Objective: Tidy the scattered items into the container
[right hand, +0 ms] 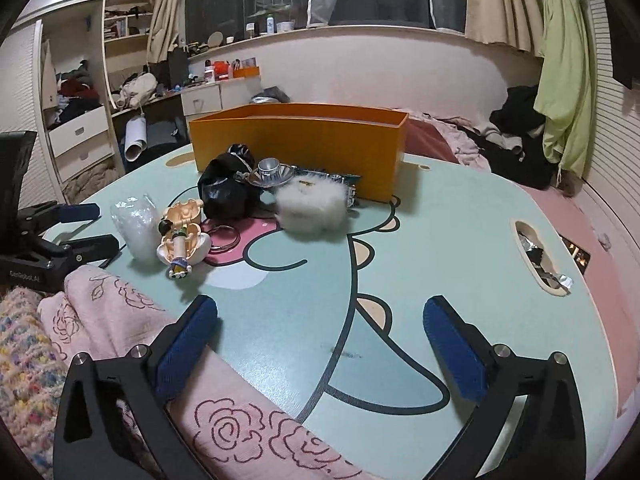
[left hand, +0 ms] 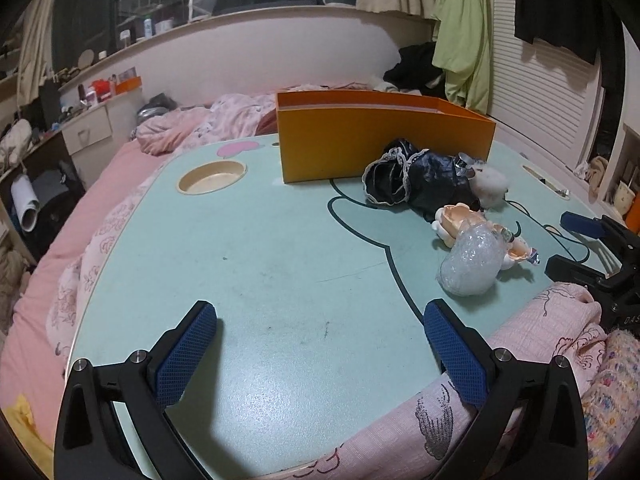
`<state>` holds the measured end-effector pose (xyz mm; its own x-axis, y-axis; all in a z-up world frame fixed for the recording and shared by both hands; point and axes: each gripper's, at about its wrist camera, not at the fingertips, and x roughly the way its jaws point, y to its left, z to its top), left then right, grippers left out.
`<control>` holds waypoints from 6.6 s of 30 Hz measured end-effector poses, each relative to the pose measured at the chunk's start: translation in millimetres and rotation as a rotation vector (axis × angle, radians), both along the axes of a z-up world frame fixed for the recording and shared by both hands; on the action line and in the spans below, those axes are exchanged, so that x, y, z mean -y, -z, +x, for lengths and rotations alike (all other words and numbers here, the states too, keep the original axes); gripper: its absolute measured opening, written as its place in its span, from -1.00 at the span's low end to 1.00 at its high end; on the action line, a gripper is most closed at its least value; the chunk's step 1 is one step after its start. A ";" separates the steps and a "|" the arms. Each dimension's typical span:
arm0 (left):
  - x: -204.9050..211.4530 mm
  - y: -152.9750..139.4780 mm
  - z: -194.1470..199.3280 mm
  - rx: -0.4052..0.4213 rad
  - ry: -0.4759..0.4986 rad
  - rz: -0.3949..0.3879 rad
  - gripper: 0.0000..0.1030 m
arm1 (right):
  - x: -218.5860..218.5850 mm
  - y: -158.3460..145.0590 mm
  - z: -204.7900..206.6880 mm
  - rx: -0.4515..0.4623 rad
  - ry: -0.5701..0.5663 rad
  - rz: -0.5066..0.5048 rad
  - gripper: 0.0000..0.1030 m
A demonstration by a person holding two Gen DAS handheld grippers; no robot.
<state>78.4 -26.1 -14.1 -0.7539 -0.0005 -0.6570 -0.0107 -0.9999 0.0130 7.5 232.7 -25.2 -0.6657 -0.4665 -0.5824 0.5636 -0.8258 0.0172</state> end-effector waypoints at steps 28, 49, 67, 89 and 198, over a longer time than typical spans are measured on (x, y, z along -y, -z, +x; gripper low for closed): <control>-0.5 -0.2 0.7 -0.003 0.001 -0.001 1.00 | 1.5 -0.6 1.7 -0.003 -0.003 -0.004 0.99; -0.2 -0.1 0.3 -0.004 0.001 0.001 1.00 | 58.0 -36.4 9.7 -0.043 -0.200 0.060 0.69; -0.2 0.2 0.2 -0.004 0.001 0.001 1.00 | 60.5 -19.8 13.7 0.008 -0.273 0.074 -0.26; 0.2 0.7 0.2 -0.005 0.000 0.001 1.00 | 17.9 -7.4 -4.9 0.007 -0.092 0.012 0.56; -29.0 -7.9 -59.8 0.131 -0.001 0.009 1.00 | 39.6 -2.9 -36.9 0.171 0.053 0.110 0.99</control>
